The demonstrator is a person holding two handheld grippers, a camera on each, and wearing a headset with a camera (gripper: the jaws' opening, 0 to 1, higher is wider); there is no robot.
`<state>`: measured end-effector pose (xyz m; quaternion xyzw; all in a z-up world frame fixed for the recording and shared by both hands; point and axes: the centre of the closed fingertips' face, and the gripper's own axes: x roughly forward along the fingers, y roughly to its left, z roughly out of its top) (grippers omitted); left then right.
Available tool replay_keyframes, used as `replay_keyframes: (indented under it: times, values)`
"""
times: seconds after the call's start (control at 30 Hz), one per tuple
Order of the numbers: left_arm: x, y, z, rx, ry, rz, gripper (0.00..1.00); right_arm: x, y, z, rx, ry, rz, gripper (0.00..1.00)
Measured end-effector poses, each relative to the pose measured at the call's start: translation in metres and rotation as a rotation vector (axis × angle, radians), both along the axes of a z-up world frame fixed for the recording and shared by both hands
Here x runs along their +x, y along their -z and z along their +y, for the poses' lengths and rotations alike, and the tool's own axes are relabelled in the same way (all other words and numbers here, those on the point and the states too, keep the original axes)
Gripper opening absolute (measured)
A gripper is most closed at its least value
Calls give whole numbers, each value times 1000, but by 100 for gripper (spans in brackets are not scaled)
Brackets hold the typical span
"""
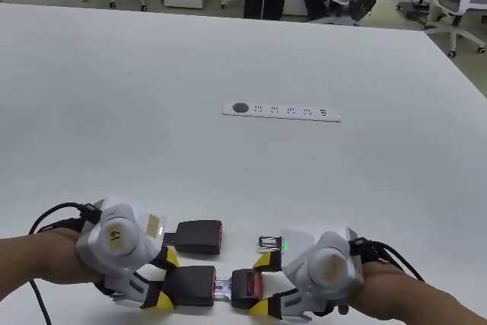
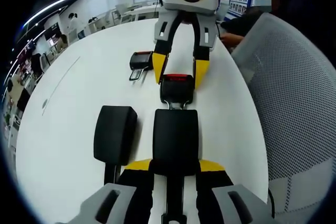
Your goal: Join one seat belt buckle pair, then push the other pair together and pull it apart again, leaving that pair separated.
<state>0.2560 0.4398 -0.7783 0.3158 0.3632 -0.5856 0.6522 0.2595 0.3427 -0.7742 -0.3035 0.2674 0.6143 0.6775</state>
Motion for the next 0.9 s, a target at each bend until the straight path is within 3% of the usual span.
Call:
replay_keyframes:
  times: [0.43, 0.77, 0.8, 0.9]
  values:
    - [0, 1, 1, 4, -1, 3, 31, 0, 0, 1, -7, 6, 0, 29]
    - [1, 2, 1, 6, -1, 4, 31, 0, 0, 4, -11, 25, 22, 28]
    - [1, 2, 1, 7, 1, 3, 31, 0, 0, 5, -7, 49, 43, 28]
    - [1, 2, 0, 10, 2, 4, 31, 1, 0, 5, -10, 42, 33, 28]
